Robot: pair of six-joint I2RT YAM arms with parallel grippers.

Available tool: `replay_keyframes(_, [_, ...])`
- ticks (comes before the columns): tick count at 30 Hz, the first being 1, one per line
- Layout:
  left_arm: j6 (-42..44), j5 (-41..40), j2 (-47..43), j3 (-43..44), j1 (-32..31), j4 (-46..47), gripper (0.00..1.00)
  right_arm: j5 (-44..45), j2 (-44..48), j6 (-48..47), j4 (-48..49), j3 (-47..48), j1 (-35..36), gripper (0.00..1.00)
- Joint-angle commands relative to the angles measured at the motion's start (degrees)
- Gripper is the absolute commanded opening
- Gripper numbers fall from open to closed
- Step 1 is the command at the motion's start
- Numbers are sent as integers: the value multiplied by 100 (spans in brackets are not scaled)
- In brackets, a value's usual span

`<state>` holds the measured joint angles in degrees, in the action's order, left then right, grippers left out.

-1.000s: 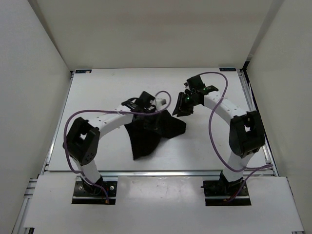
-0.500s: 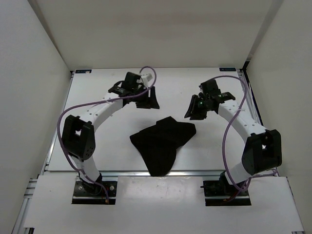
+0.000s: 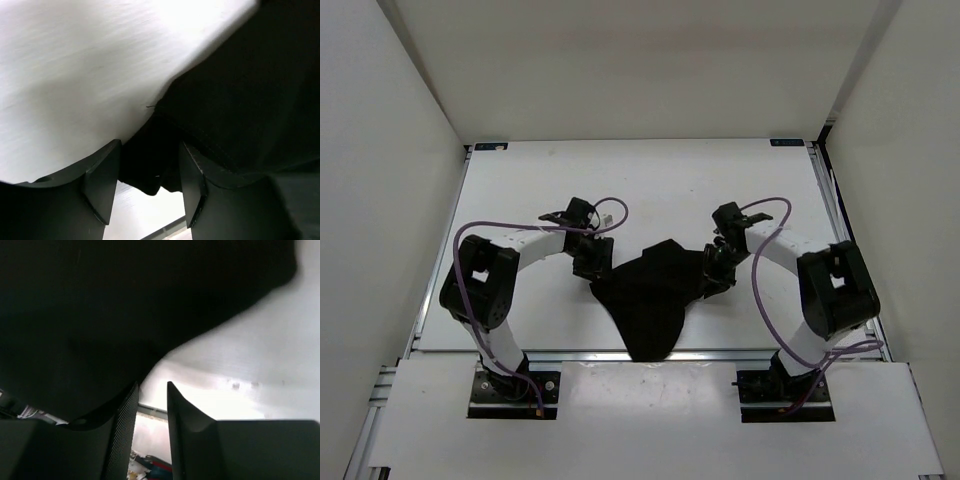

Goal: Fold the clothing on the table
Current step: Flatten the skirt out

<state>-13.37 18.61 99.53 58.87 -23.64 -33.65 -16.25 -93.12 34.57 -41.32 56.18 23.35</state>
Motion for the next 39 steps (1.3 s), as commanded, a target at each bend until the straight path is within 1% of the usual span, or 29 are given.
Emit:
replay_keyframes(1, [1, 344, -240, -191, -80, 262, 60, -238, -442, 6, 352, 165, -85, 36])
replay_keyframes(3, [-69, 476, -293, -367, -97, 359, 55, -264, -749, -90, 397, 453, -120, 35])
replay_keyframes(4, [-87, 512, -319, -376, -123, 350, 44, -256, -986, -151, 371, 533, -190, 34])
replay_keyframes(5, [-105, 512, -328, -429, -150, 376, 20, -221, -1250, -204, 353, 734, -182, 33])
replay_keyframes(7, [-210, 564, -416, -482, -202, 385, 0, -159, -1592, -336, 282, 1069, -296, 30])
replay_keyframes(8, [-219, 582, -451, -517, -194, 429, 0, -142, -1726, -389, 222, 1375, -331, 28])
replay_keyframes(10, [-307, 696, -504, -561, -220, 412, 0, -97, -2339, -564, 90, 2060, -454, 28])
replay_keyframes(11, [-368, 740, -574, -578, -229, 455, 0, -19, -2438, -591, -7, 2290, -489, 27])
replay_keyframes(12, [-438, 758, -601, -561, -229, 464, 0, 60, -2735, -670, -121, 2762, -525, 26])
replay_keyframes(13, [-500, 810, -644, -578, -229, 491, 0, 87, -3025, -705, -157, 3027, -603, 26])
replay_keyframes(15, [-701, 898, -855, -596, -299, 604, 0, 131, -3499, -854, -323, 4219, -691, 27])
replay_keyframes(16, [-877, 960, -865, -640, -325, 727, 0, 53, -3833, -925, -298, 4556, -779, 25])
replay_keyframes(17, [-1070, 1038, -960, -640, -334, 806, 0, -96, -4028, -995, -202, 5160, -841, 26])
replay_keyframes(19, [-1412, 1179, -1084, -780, -361, 1288, 0, -631, -4257, -1109, 123, 6049, -911, 26])
replay_keyframes(21, [-1713, 1232, -1224, -877, -378, 1606, 0, -1071, -4206, -988, 421, 6246, -1095, 28])
replay_keyframes(22, [-1818, 1172, -1242, -930, -387, 1746, 0, -1186, -4118, -952, 562, 6186, -1087, 29])
replay_keyframes(23, [-1854, 1189, -1234, -904, -352, 1765, 9, -1127, -3883, -952, 555, 6133, -1113, 33])
replay_keyframes(25, [-1845, 1224, -1147, -886, -352, 1705, 40, -532, -3566, -1284, 197, 6115, -1026, 39])
replay_keyframes(26, [-1810, 1241, -1120, -860, -335, 1704, 48, -441, -3372, -1364, 29, 6089, -974, 41])
replay_keyframes(27, [-1793, 1259, -1102, -860, -308, 1695, 68, -214, -3101, -1434, -181, 5967, -930, 44])
replay_keyframes(28, [-1792, 1276, -1119, -816, -299, 1721, 97, -116, -2950, -1479, -401, 5748, -920, 44])
replay_keyframes(30, [-1714, 1268, -1102, -772, -291, 1687, 99, 112, -2337, -1514, -657, 5221, -816, 46])
replay_keyframes(31, [-1687, 1224, -1128, -711, -308, 1660, 98, 148, -2142, -1497, -649, 4705, -780, 45])
replay_keyframes(32, [-1600, 1085, -1120, -676, -265, 1573, 99, 192, -1705, -1418, -484, 4074, -675, 45])
replay_keyframes(33, [-1451, 944, -1128, -701, -264, 1459, 98, 253, -1248, -1409, -456, 3771, -544, 46])
replay_keyframes(34, [-1423, 917, -1128, -728, -247, 1449, 98, 376, -861, -1270, -221, 2959, -429, 47])
replay_keyframes(36, [-1388, 1003, -1128, -798, -186, 1457, 98, 412, -359, -1154, -166, 2487, -236, 47])
replay_keyframes(38, [-1266, 996, -1119, -964, -141, 1414, 99, 404, 12, -883, -157, 1724, -191, 47])
replay_keyframes(39, [-1169, 995, -1146, -1026, -132, 1379, 99, 386, 240, -847, -140, 1555, -104, 47])
